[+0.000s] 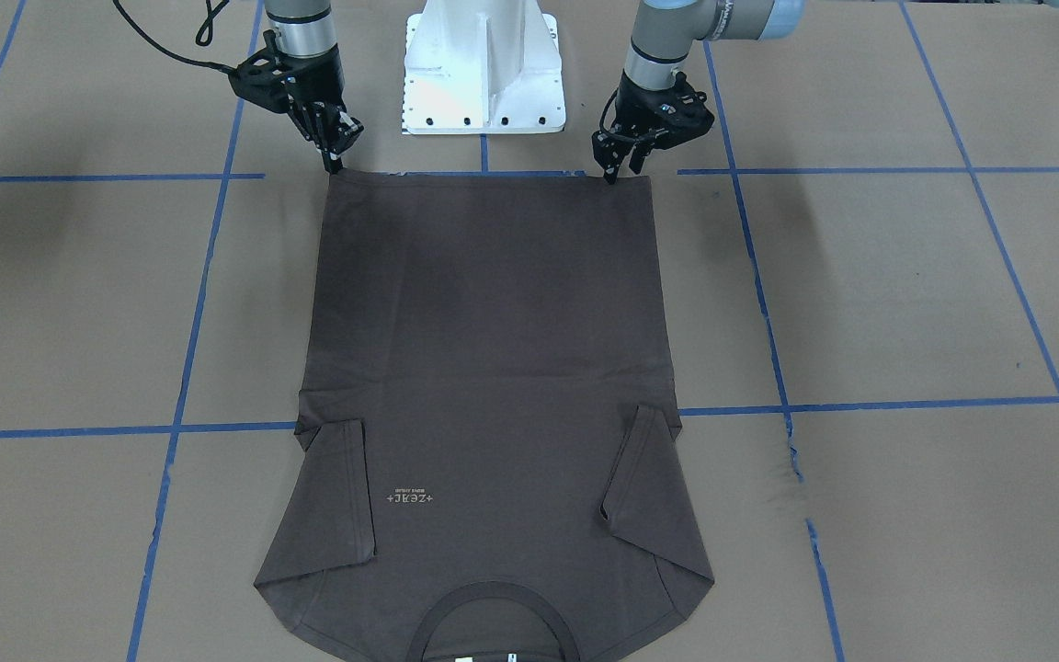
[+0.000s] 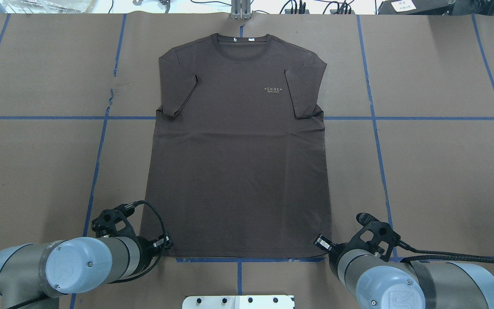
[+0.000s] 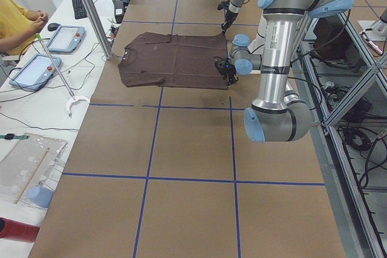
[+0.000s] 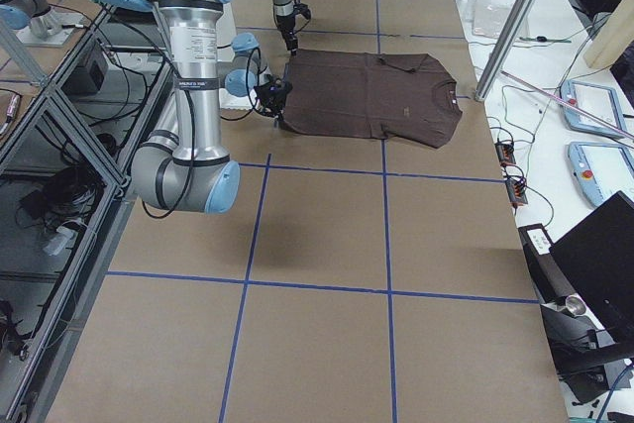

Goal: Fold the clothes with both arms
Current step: 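Move both grippers down to the shirt hem nearest the robot, then grasp the hem corners with both grippers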

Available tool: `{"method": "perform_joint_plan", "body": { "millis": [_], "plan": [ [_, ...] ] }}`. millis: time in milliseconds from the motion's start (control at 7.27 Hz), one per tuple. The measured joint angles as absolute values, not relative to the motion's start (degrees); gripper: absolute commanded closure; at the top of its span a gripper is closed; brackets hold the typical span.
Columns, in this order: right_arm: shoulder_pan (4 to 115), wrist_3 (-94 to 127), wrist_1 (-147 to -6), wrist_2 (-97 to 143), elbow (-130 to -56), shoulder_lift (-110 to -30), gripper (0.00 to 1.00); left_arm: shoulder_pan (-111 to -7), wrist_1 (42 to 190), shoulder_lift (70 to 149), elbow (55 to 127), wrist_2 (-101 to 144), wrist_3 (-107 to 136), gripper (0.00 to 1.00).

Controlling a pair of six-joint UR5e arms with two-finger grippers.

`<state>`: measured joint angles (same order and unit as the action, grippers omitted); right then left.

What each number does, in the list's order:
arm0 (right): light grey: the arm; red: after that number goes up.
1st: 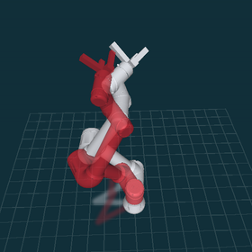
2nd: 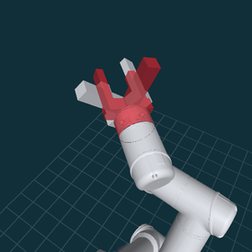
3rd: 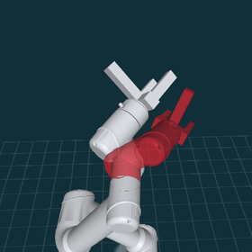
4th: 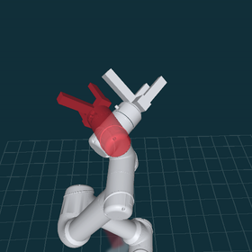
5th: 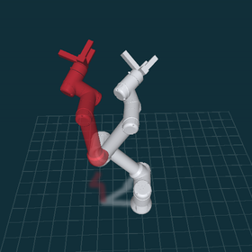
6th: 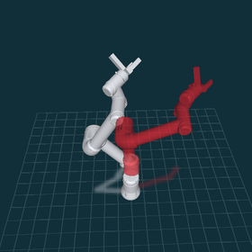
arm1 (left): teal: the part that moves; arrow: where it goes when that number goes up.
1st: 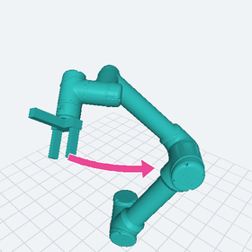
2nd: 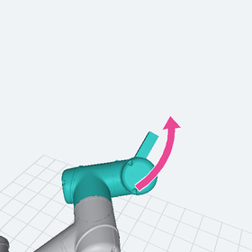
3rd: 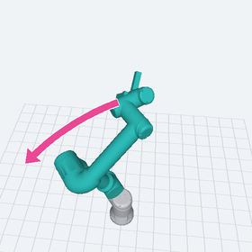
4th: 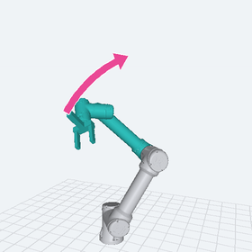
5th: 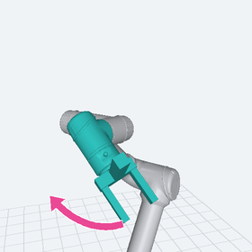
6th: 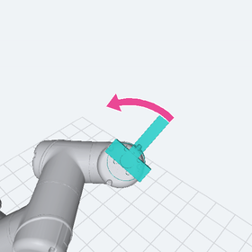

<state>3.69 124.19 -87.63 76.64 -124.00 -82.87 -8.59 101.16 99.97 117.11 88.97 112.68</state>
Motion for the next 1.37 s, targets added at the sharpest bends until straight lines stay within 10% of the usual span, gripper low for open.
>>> {"method": "perform_joint_plan", "body": {
  "millis": [962, 1375],
  "plan": [
    [3.6, 124.2, -88.6, 76.6, -123.9, -82.6, 1.00, -8.4, 98.1, 99.7, 116.9, 88.6, 111.4, 0.52],
    [3.6, 124.2, -89.6, 76.6, -124.0, -82.3, 1.00, -8.7, 98.1, 99.0, 116.9, 88.5, 111.4, 1.00]
  ]
}}
